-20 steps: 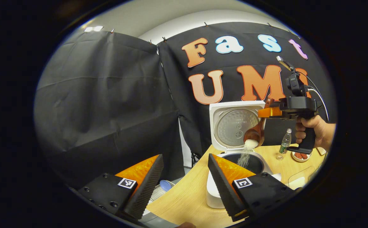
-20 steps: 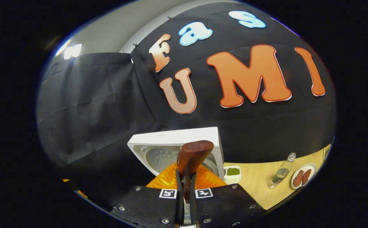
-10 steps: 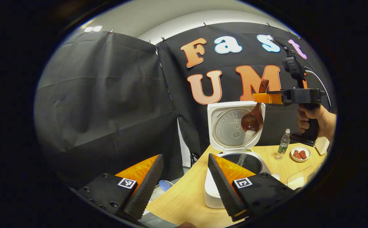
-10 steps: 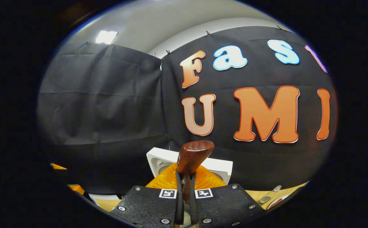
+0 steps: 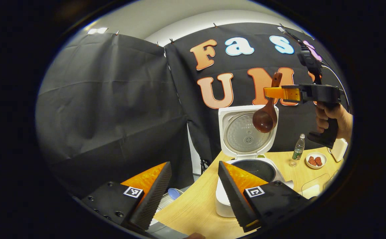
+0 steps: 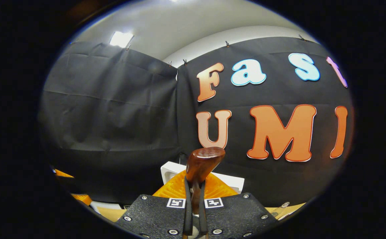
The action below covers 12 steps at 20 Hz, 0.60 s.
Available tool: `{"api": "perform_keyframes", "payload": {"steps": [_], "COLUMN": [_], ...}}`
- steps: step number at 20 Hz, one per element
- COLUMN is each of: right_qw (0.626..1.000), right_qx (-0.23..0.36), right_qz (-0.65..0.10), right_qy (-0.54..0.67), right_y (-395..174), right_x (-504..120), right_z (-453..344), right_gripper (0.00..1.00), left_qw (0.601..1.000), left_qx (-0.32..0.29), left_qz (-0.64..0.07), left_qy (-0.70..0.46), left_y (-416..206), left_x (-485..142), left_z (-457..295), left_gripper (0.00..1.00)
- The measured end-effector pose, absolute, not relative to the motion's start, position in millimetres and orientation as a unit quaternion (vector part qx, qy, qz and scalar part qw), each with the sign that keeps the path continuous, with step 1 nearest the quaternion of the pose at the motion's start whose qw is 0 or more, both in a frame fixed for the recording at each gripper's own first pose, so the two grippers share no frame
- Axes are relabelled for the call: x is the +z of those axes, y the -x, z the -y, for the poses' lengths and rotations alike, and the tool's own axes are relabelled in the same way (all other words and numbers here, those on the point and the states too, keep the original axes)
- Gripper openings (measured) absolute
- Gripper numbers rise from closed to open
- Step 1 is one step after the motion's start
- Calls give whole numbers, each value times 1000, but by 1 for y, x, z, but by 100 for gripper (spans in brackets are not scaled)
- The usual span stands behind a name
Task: Close the left gripper, press the button to open the rice cooker; take a wooden spoon from the chopstick holder with the right hand, scoop a spoonful of rice and pour it into the rice cooker, then put the wooden spoon back into the chopstick holder.
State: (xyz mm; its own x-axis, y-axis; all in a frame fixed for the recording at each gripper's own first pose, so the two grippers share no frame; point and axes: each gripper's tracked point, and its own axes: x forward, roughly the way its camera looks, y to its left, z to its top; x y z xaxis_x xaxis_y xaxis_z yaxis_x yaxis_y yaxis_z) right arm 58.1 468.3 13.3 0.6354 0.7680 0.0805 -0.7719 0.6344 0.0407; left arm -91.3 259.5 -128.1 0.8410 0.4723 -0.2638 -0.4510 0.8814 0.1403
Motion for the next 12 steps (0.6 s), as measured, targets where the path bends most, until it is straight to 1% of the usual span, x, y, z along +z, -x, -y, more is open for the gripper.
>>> {"api": "perform_keyframes", "payload": {"steps": [1, 2, 5, 6, 10, 12], "right_qw": [903, 902, 903, 905, 913, 917], "right_qx": [427, 428, 412, 401, 342, 307], "right_qz": [7, -15, -77, -94, -153, -179], "right_qy": [-44, -59, -99, -109, -158, -182], "right_y": [-57, -56, -61, -63, -74, -78], "right_x": [1, -9, -43, -53, -92, -111], "right_z": [-465, -458, -425, -407, -325, -278], "right_gripper": [7, 7, 7, 7, 7, 7], "left_qw": [959, 959, 961, 961, 965, 968], "left_qx": [240, 239, 233, 230, 214, 201], "left_qz": [-147, -146, -147, -147, -150, -152], "left_qy": [-35, -35, -35, -34, -25, -18], "left_y": [90, 91, 89, 87, 73, 66], "left_x": [-127, -128, -128, -128, -130, -131], "left_z": [-258, -257, -249, -246, -224, -207], "left_gripper": [96, 94, 94, 96, 96, 94]}}
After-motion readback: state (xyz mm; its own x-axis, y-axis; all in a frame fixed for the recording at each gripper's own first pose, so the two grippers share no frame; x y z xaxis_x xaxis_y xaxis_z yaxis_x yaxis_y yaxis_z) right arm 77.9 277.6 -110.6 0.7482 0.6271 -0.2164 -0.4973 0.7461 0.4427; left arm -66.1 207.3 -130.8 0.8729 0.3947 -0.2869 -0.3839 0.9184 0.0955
